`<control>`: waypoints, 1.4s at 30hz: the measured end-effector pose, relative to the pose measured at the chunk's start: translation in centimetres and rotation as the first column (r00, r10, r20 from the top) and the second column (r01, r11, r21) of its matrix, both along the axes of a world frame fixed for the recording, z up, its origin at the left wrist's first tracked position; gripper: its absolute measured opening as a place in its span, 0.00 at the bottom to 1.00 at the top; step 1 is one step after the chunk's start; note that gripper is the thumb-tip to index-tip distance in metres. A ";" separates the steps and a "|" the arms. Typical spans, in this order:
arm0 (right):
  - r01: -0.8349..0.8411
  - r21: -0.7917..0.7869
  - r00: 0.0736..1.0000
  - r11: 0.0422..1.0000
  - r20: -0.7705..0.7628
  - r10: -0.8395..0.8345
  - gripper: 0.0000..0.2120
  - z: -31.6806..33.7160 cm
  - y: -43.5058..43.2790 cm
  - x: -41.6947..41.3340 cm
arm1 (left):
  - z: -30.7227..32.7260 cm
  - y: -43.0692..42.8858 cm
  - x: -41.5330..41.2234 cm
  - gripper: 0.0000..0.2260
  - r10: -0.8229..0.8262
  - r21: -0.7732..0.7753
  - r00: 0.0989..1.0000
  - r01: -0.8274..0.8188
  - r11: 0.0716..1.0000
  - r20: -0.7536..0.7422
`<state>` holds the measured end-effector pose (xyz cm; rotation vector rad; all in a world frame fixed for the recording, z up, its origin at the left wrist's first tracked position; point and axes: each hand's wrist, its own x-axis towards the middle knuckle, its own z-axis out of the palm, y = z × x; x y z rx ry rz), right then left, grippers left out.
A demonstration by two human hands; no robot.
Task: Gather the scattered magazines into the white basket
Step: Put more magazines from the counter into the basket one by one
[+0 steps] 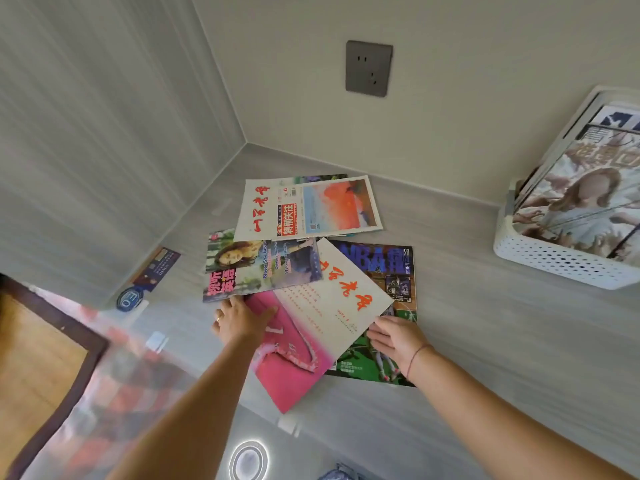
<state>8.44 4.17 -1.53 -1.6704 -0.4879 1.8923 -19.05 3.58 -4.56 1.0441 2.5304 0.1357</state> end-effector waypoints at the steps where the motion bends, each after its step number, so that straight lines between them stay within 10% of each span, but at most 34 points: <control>1: -0.006 0.002 1.000 1.000 0.007 0.006 0.11 -0.1 0.0 0.0 | 0.0 0.0 -0.3 0.37 -0.002 -0.011 0.999 0.003 1.000 0.037; 5: -0.028 0.022 0.996 0.999 0.088 0.026 0.11 -0.7 0.2 0.3 | 0.4 -0.4 -0.5 0.32 0.085 0.025 0.935 -0.100 0.995 0.346; 11: -0.104 0.089 0.962 0.991 0.262 0.077 0.10 -1.5 0.4 1.3 | 0.9 -0.8 3.3 0.18 -0.174 0.036 0.920 0.173 0.984 0.350; 22: -0.070 0.078 0.929 0.995 0.369 0.037 0.06 -2.4 1.1 10.8 | 3.6 1.2 12.8 0.09 -0.084 -0.024 0.545 0.189 0.982 0.834; 31: 0.026 0.078 0.973 0.997 0.228 -0.043 0.08 -1.5 1.0 18.3 | 4.5 2.6 18.4 0.11 -0.364 0.174 0.507 0.384 0.907 0.781; 42: 0.101 0.558 0.877 0.824 0.341 -0.338 0.10 6.8 6.4 29.6 | 11.6 12.1 28.8 0.08 -0.563 0.459 0.539 0.329 0.826 0.627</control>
